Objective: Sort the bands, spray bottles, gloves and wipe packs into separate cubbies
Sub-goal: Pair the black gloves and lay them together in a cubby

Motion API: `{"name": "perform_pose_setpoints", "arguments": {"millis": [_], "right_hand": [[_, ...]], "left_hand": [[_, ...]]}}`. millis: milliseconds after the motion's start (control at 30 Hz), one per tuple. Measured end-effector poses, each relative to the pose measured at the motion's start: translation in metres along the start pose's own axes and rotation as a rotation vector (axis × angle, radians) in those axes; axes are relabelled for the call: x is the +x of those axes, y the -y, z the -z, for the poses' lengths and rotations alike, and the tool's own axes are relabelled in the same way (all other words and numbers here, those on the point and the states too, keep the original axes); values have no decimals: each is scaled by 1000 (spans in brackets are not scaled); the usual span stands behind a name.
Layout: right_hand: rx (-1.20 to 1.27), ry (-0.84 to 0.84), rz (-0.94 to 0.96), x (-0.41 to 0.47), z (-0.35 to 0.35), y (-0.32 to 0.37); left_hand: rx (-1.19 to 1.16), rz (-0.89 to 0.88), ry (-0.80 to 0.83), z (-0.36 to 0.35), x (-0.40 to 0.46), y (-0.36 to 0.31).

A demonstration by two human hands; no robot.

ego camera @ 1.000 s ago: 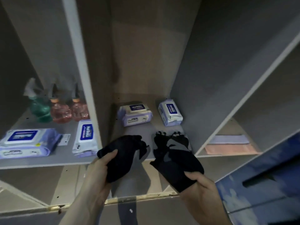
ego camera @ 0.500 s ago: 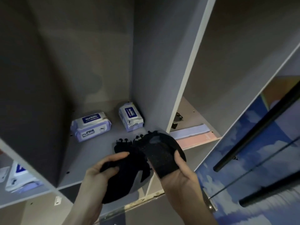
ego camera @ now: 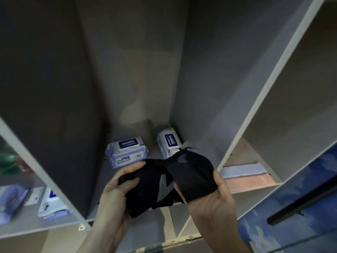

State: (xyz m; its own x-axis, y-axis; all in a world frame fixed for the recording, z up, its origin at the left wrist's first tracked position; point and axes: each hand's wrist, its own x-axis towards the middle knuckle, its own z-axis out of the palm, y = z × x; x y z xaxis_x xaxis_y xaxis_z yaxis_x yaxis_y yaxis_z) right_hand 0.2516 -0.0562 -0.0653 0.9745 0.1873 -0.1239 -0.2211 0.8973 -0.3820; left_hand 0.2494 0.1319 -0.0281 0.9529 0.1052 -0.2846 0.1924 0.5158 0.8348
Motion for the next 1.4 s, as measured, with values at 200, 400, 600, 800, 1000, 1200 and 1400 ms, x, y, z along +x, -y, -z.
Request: {"name": "perform_pose_setpoints", "arguments": {"millis": [200, 400, 600, 800, 1000, 1200, 1400], "right_hand": [[-136, -66, 1, 17, -4, 1], [-279, -117, -242, 59, -1, -12], [-222, -103, -350, 97, 9, -31], [-246, -106, -379, 108, 11, -46], [-280, 99, -406, 107, -6, -49], [-653, 204, -384, 77, -10, -27], [-847, 112, -260, 44, 9, 55]], "left_hand": [[-34, -51, -293, 25, 48, 25], [-115, 15, -417, 40, 97, 59], [-130, 85, -490, 80, 137, 84], [529, 133, -585, 110, 134, 85], [345, 238, -148, 51, 88, 27], [48, 0, -194, -6, 55, 25], [-70, -114, -236, -75, 17, 61]]}}
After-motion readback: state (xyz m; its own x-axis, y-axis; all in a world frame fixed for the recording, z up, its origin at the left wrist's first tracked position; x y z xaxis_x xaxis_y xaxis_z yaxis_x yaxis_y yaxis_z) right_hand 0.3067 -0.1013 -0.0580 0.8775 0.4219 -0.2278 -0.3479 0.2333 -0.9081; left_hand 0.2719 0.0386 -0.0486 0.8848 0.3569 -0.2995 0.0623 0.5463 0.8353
